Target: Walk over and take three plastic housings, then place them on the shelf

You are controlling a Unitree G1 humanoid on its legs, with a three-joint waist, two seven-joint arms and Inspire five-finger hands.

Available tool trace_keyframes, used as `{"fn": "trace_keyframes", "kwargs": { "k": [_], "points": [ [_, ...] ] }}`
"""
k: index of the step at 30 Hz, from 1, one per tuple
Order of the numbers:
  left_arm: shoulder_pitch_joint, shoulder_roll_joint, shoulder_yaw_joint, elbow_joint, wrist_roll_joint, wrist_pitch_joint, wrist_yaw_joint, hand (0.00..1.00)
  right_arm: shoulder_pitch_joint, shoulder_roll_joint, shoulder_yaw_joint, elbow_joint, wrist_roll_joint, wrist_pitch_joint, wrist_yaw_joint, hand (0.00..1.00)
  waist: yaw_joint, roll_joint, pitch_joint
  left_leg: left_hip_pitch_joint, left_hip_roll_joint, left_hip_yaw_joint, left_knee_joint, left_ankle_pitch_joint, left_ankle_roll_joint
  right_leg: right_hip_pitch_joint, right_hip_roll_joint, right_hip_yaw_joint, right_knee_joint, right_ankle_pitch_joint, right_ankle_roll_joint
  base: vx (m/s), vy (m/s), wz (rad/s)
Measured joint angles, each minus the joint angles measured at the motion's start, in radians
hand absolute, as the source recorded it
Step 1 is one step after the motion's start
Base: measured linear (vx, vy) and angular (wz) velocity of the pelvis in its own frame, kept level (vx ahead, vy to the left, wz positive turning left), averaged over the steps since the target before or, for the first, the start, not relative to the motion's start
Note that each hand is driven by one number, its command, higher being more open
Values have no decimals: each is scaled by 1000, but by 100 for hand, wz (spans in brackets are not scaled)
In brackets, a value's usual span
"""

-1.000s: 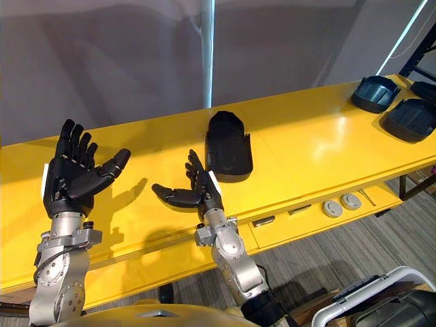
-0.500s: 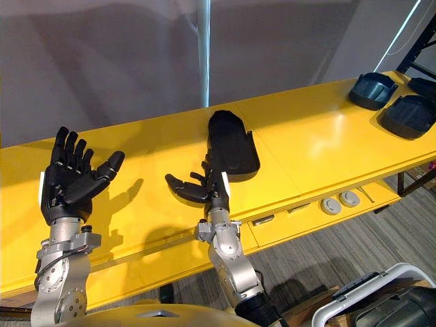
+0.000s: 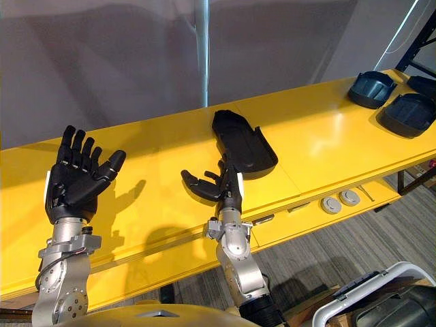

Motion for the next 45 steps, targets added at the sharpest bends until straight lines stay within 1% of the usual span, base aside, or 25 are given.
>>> {"fn": "trace_keyframes", "kwargs": {
  "k": [7, 9, 11, 12, 14, 18, 19, 21, 24, 26, 27, 30, 32, 34, 37, 40, 41, 43, 45],
  "points": [
    [0, 0, 0, 0, 0, 0, -9, 100, 0, 1, -14, 0, 0, -1, 10, 100, 0, 0, 0, 0, 0, 0, 0, 0, 0, 0, 0, 0, 0, 0, 0, 0, 0, 0],
    [0, 0, 0, 0, 0, 0, -9, 100, 2, 1, -16, 0, 7, -5, 38, 100, 0, 1, 0, 0, 0, 0, 0, 0, 0, 0, 0, 0, 0, 0, 0, 0, 0, 0],
    [0, 0, 1, 0, 0, 1, -9, 100, 4, -2, -19, -1, 9, -15, 106, 100, 1, 1, 0, 0, 0, 0, 0, 0, 0, 0, 0, -1, 0, 0, 0, 0, 0, 0],
    [0, 0, 1, 0, 0, 1, -10, 100, 4, -2, -19, -1, 9, -17, 124, 100, 0, 1, 0, 0, 0, -1, 0, 0, 0, 1, 0, -1, 0, 0, 0, 0, 0, 0],
    [0, 0, 2, 0, 1, 1, -15, 100, 4, -5, -14, -2, 23, -36, 202, 100, 0, 1, 0, 0, 0, -1, 0, 0, 0, 1, 1, -1, 0, 0, 0, 0, 0, 0],
    [0, 0, 5, 0, 8, 1, -22, 100, 4, -20, 7, -30, 96, -62, 293, 100, 2, 1, 0, 0, 0, -1, 0, 0, 0, 2, 1, -2, -1, 0, 0, 0, 0, 0],
    [0, 0, 7, 0, 13, 1, -22, 100, 4, -24, 8, -37, 97, -72, 302, 100, 2, 1, 0, 0, 0, -1, 0, 0, 0, 2, 1, -2, -1, 0, 0, 0, 0, 0],
    [-2, 1, 8, 0, 19, 1, -30, 100, 3, -26, 12, -81, 99, -117, 330, 100, 2, 1, 0, 0, 0, -1, 0, 0, 0, 2, 2, -2, -1, 0, 0, 0, 0, 0],
    [-8, 2, 8, 0, 19, 1, -34, 100, -2, -31, 4, -150, 125, -161, 322, 100, 0, 1, 0, 1, 0, 1, 0, 0, 0, 1, 2, 0, 0, 0, 0, 0, 0, 0],
    [-11, 2, 6, 0, 19, 1, -40, 100, -6, -31, -23, -190, 122, -177, 299, 100, 0, 0, -1, 2, 0, 2, 0, 0, 0, 1, 2, 1, 0, 0, 0, 0, 0, 0],
    [-16, 3, 5, 0, 19, 1, -45, 100, -6, -31, -58, -209, 117, -188, 280, 100, 0, -2, -2, 3, 1, 3, 0, 0, 0, 1, 2, 3, 0, 1, 0, 0, 0, -3],
    [-19, 4, 2, 0, 19, 1, -62, 100, -5, -31, -124, -215, 115, -189, 244, 100, -1, -5, -4, 4, 2, 9, 0, 0, 0, -2, 2, 10, 0, 1, 0, 0, 0, -7],
    [-19, 4, -1, 0, 17, 1, -85, 100, -3, -33, -199, -215, 113, -189, 222, 100, -3, -5, -4, 5, 3, 24, 0, -2, 0, -10, 2, 25, 0, 4, 2, 3, 5, -17],
    [-25, 8, -15, 0, 9, 0, -100, 100, 2, -30, -261, -216, 71, -189, 200, 100, -9, -6, -4, 6, 3, 29, 0, -3, 1, -12, 2, 30, 0, 5, 3, 11, 8, -11],
    [-26, 15, -44, -1, -1, -16, -130, 100, 17, -32, -324, -219, 31, -189, 181, 100, -23, -7, -4, 20, 6, 53, 0, -10, 1, -13, 2, 54, 0, 7, 4, 23, 6, -23],
    [-59, 21, -93, -4, -30, -27, -159, 100, 99, -33, -376, -302, -1, -188, 161, 100, -34, -8, -5, 25, 12, 88, 0, -17, -2, -30, 4, 90, 1, 10, 4, 20, -5, -35],
    [-77, 22, -116, -4, -45, -48, -162, 100, 117, -33, -399, -329, -1, -188, 154, 100, -53, -9, -5, 25, 16, 111, 0, -20, -3, -44, 8, 116, 0, 17, 4, 14, -8, -47],
    [-103, 22, -136, -4, -68, -62, -164, 100, 126, -33, -430, -343, -1, -188, 142, 100, -71, -11, -4, 27, 18, 133, 0, -25, -5, -59, 10, 145, 0, 23, 4, 8, 1, -52],
    [-151, 25, -169, -4, -93, -90, -159, 100, 143, -33, -480, -351, -1, -188, 124, 100, -96, -14, -2, 36, 21, 178, 1, -34, -6, -81, 15, 197, 0, 32, 4, 1, 13, -64]
  ]
}}
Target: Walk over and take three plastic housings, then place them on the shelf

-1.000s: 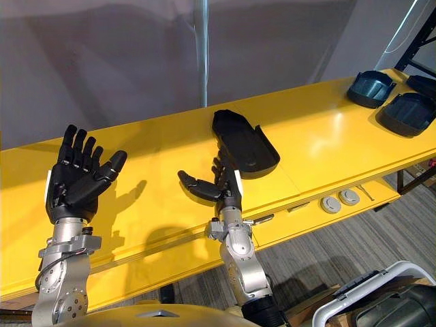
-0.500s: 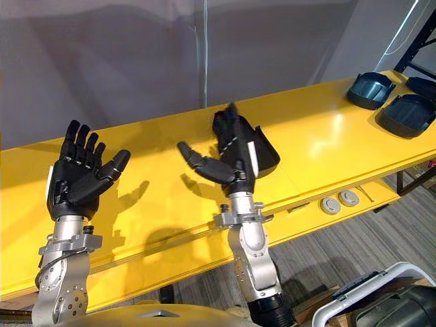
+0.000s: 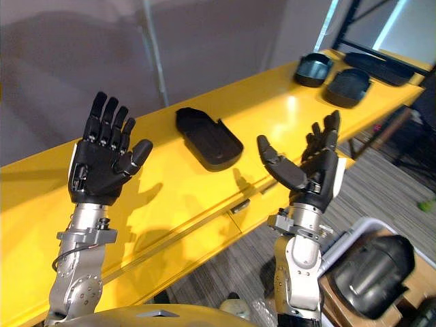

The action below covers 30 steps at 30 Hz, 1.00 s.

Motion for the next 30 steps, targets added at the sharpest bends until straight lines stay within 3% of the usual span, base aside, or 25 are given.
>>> {"fn": "trace_keyframes", "kwargs": {
  "k": [4, 8, 10, 11, 12, 13, 16, 21, 26, 28, 29, 30],
  "points": [
    [-46, 16, -43, 0, -49, -63, 44, 100, 71, 0, -42, -23, 0, -1, -8, 100, -45, -2, 2, 8, 12, 74, 3, -15, -8, -40, 11, 75, 1, 6, 2, 15, -8, -64],
    [-60, 14, -70, 18, -112, -109, 93, 100, 164, 2, -72, -50, 104, -3, 86, 100, -94, -3, 22, 35, 24, 136, 7, -39, -19, -55, 26, 138, 1, 8, 0, 49, -14, -47],
    [-61, 16, -70, 20, -114, -119, 104, 100, 170, 5, -71, -54, 165, -12, 136, 100, -99, -10, 34, 11, 32, 118, 89, -81, -15, -60, 30, 166, 0, 16, -8, 76, -18, -46],
    [-61, 14, -70, 20, -113, -129, 120, 100, 162, 1, -63, -56, 163, -18, 167, 100, -85, -7, 49, -15, 40, 23, 180, -144, -18, -58, 38, 195, 0, 23, -6, 59, -19, -59],
    [-61, 14, -69, 20, -113, -132, 125, 100, 160, -1, -58, -59, 163, -20, 174, 100, -79, -3, 54, -23, 43, -12, 209, -167, -23, -57, 42, 204, 0, 24, -7, 70, 16, -105],
    [-56, 14, -43, 17, -108, -144, 134, 100, 125, -25, -4, -59, 167, -28, 218, 100, -44, 26, 73, -68, 42, -168, 343, -276, -27, -54, 68, 264, -1, 36, -6, 49, 28, -84],
    [-43, 14, 1, 13, -84, -144, 141, 100, 61, -53, 87, -47, 195, -27, 251, 100, -11, 49, 85, -85, 30, -291, 429, -350, -29, -55, 89, 314, 0, 41, 0, 20, 110, -77],
    [-17, 13, 25, 5, -81, -144, 109, 100, 8, -50, 272, 39, 201, -1, 236, 100, 47, 30, 115, -91, 4, -347, 473, -379, -16, -75, 84, 283, 88, 7, 6, -16, 84, 10],
    [59, 14, 64, -13, -84, -144, 67, 100, 104, 29, 300, 45, 273, 10, 244, 100, 46, 11, 134, -72, -8, -333, 471, -378, -9, -96, 81, 290, 133, 8, 13, -59, 55, -16],
    [94, 18, 77, -28, -82, -149, 37, 100, 107, 40, 305, 47, 294, 7, 282, 100, 55, -10, 158, -60, -11, -286, 477, -381, 19, -92, 65, 269, 79, 40, 22, -148, 31, -64],
    [98, 20, 80, -28, -80, -148, 31, 100, 95, 36, 311, 53, 294, 2, 291, 100, 55, -11, 159, -62, -9, -273, 473, -374, 22, -86, 55, 253, 50, 31, 10, -212, 73, -81],
    [98, 8, 95, -29, -80, -147, 11, 100, 22, 7, 345, 101, 293, -26, 297, 100, 71, 15, 173, -58, 31, -228, 459, -355, 26, -107, 26, 115, 79, -23, -74, -170, 79, -80]
  ]
}}
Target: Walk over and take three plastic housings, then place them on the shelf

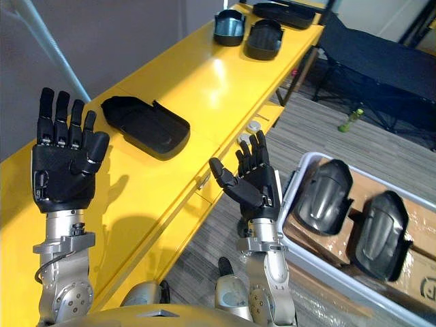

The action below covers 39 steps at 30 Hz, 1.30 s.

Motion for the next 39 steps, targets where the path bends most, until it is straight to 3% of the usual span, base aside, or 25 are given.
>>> {"fn": "trace_keyframes", "kwargs": {
  "k": [1, 2, 4, 6, 8, 9, 10, 11, 12, 13, 14, 16, 17, 19, 20, 21, 24, 27, 30, 32, 35, 37, 39],
  "points": [
    [-2, -2, 13, 0, -1, -1, -9, 100, -42, -9, 22, 30, -1, -11, 1, 100, 10, 6, 4, 3, 18, 32, -2, 6, -4, -38, -17, -43, 70, -6, -8, -199, 40, -98],
    [-6, -3, 30, 2, -18, 4, -20, 100, -121, -23, 65, 102, -1, -27, -5, 100, 21, 8, 4, 11, 33, 61, -9, 18, -10, -89, -56, -110, 243, -18, -22, -132, -37, -57],
    [-24, -11, 26, 7, -50, 7, -31, 100, -218, -29, 129, 213, -2, -51, -24, 100, 41, 26, 8, 29, 65, 66, -16, 35, -34, -83, -118, -164, 428, -52, -48, -127, -159, -30],
    [-41, -27, 32, 10, -67, 7, -45, 100, -289, -21, 191, 295, -20, -66, -54, 100, 81, 35, 1, 41, 114, 71, -43, 65, -72, -57, -200, -200, 519, -69, -68, -80, -307, -27],
    [-37, -31, 50, 21, -158, 21, -78, 100, -333, 12, 260, 340, -106, -77, -114, 100, 116, 24, -22, 42, 189, 78, -97, 124, -147, -27, -306, -223, 531, -56, -68, -56, -531, -47],
    [-33, -21, 50, 34, -184, 28, -85, 100, -342, 34, 280, 343, -143, -77, -141, 100, 125, -4, -41, 40, 224, 82, -118, 155, -194, -10, -329, -234, 460, 67, -115, -25, -450, -49],
    [-32, -15, 49, 38, -185, 29, -85, 100, -342, 40, 283, 344, -149, -77, -147, 100, 128, -8, -45, 40, 233, 81, -121, 160, -204, -6, -330, -235, 435, 129, -124, -45, -634, -59],
    [-27, -19, 34, 81, -183, 35, -88, 100, -336, 45, 285, 343, -177, -76, -178, 100, 133, 9, -60, 46, 294, 65, -161, 193, -205, 5, -268, -263, 407, 32, 12, -41, -523, -72],
    [-16, -29, 10, 104, -183, 52, -86, 100, -332, 21, 279, 334, -176, -66, -188, 100, 126, 22, -68, 65, 333, 64, -204, 247, -206, 7, -232, -295, 393, -50, 108, -43, -644, -80],
    [-13, -34, -2, 110, -183, 56, -85, 100, -328, 4, 273, 321, -177, -52, -197, 100, 118, 21, -68, 70, 342, 66, -213, 274, -211, 4, -228, -311, 391, -95, 144, -37, -609, -76],
    [-12, -53, -16, 117, -183, 71, -84, 100, -313, -35, 255, 302, -177, -26, -200, 100, 91, 23, -68, 68, 363, 68, -218, 317, -192, -8, -214, -335, 399, -169, 186, -63, -673, -46],
    [-21, -86, -37, 126, -183, 76, -79, 100, -254, -81, 196, 298, -176, 11, -197, 100, 36, 36, -68, 35, 398, 55, -212, 448, -92, -19, -172, -350, 425, -207, 158, -64, -576, -14],
    [-35, -96, -47, 128, -187, 75, -78, 100, -177, -90, 141, 286, -176, 27, -197, 100, 12, 24, -67, 1, 408, 52, -189, 577, 14, -11, -154, -360, 409, -218, 129, -32, -443, -4],
    [-47, -113, -69, 152, -209, 61, -79, 100, -61, -108, 63, 248, -179, 37, -201, 100, 3, 16, -62, -34, 370, 29, -94, 468, -80, 4, -138, -337, 343, -192, 93, -32, -371, -52],
    [-40, -113, -85, 166, -208, 44, -79, 100, -4, -110, 19, 222, -180, 37, -206, 100, 0, 29, -70, -29, 306, 16, -72, 364, -111, 6, -115, -308, 279, -159, 77, -5, -156, -117],
    [-34, -113, -105, 167, -203, 32, -80, 100, 43, -115, -15, 179, -179, 36, -220, 100, -4, 42, -79, -29, 237, 14, -76, 288, -102, -3, -87, -269, 214, -124, 62, 14, -133, -119],
    [-41, -110, -127, 175, -201, 2, -86, 100, 86, -116, -57, 113, -191, 33, -246, 100, -17, 44, -81, -27, 139, 2, -101, 175, -94, -41, -38, -178, 120, -51, 50, 44, -60, -105],
    [-67, -102, -127, 228, -201, -6, -63, 100, 79, -115, -79, 110, -212, 35, -287, 100, -26, 52, -84, -18, 117, 4, -122, 154, -102, -74, -30, -130, 100, -1, 71, 34, 18, -62],
    [-72, -99, -132, 273, -201, -1, -66, 100, 78, -84, -143, 131, -207, 37, -356, 100, -30, 43, -75, 21, 94, 39, -152, 93, -107, -83, -43, -95, 95, 23, 100, -22, 164, -40],
    [-86, -62, -131, 273, -201, 5, -68, 100, 50, -43, -226, 194, -214, 37, -431, 100, -28, 12, -55, 26, 62, 51, -136, 40, -111, -83, -73, -67, 75, 46, 129, -91, 257, -24],
    [-109, -9, -130, 272, -201, 9, -59, 100, 10, -22, -333, 297, -228, 40, -501, 100, -3, -24, -22, -10, 29, 70, -75, -1, -88, -63, -113, -69, -22, 119, 149, -147, 175, -23],
    [-116, 1, -116, 270, -201, 12, -53, 100, -11, -23, -377, 328, -264, 51, -527, 100, 0, -29, -3, -37, 24, 70, -40, -17, -73, -60, -124, -74, -52, 132, 148, -134, 126, -3],
    [-135, 13, -112, 269, -202, 38, -52, 100, -90, -46, -459, 415, -256, 58, -557, 100, -3, -27, 30, -93, 22, 42, 1, -18, -79, -71, -129, -104, -73, 153, 139, -105, 60, 27]
  ]
}}
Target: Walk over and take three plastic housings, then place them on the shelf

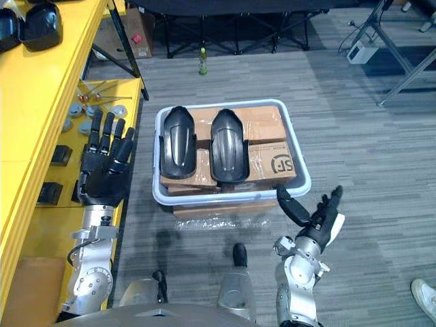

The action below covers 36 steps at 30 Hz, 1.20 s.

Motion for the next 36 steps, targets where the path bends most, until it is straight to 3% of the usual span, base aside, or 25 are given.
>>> {"fn": "trace_keyframes", "kwargs": {
  "k": [4, 8, 11, 14, 20, 24, 29, 36],
  "points": [
    [-26, -2, -10, 1, 3, 99, -1, 100, -141, -74, -86, 101, 93, 0, -29, 100, 22, 6, 59, -72, 7, -60, 29, 19, -10, 1, 10, -56, -50, 48, 2, -52, -27, 35],
    [16, 5, -23, 4, 142, 184, -1, 100, -207, -119, -78, 116, 125, 14, -54, 100, 57, 6, 87, -77, 11, -103, 15, 33, -19, 19, 19, -100, -56, 52, -4, 2, -40, 24],
    [33, 34, -39, 4, 217, 169, -3, 100, -276, -153, -69, 187, 120, 38, -58, 100, 84, 0, 96, -79, 6, -118, 6, 40, -18, 24, 17, -118, -54, 49, -9, -12, -9, 17],
    [32, 47, -38, -7, 237, 113, -6, 100, -328, -174, -46, 223, 117, 45, -60, 100, 88, 0, 134, -80, -1, -142, -10, 52, -20, 36, 14, -146, -51, 43, -16, -33, -7, 25],
    [21, 56, -57, -35, 237, 116, -36, 100, -430, -245, -35, 290, 81, 109, -56, 100, 104, -3, 157, -100, -5, -161, -33, 80, -22, 20, 12, -167, -48, 42, -18, -9, -7, 13],
    [9, 87, -106, -32, 239, 125, -48, 100, -536, -346, -8, 453, 83, 167, -13, 100, 111, -9, 173, -109, -7, -176, -34, 87, -22, 19, 12, -181, -44, 42, -18, 6, 12, 11],
    [-18, 93, -124, 30, 232, 125, -48, 100, -728, -489, 81, 708, 85, 216, 49, 100, 124, 16, 203, -149, -14, -215, -45, 111, -25, 0, 11, -217, -38, 42, -18, -30, 3, 19],
    [-32, 91, -158, 126, 219, 139, -47, 100, -944, -641, 177, 904, 78, 285, 107, 100, 166, 49, 223, -198, -26, -244, -77, 155, -26, -54, 2, -241, -14, 42, -19, -26, -5, 15]
  ]
}}
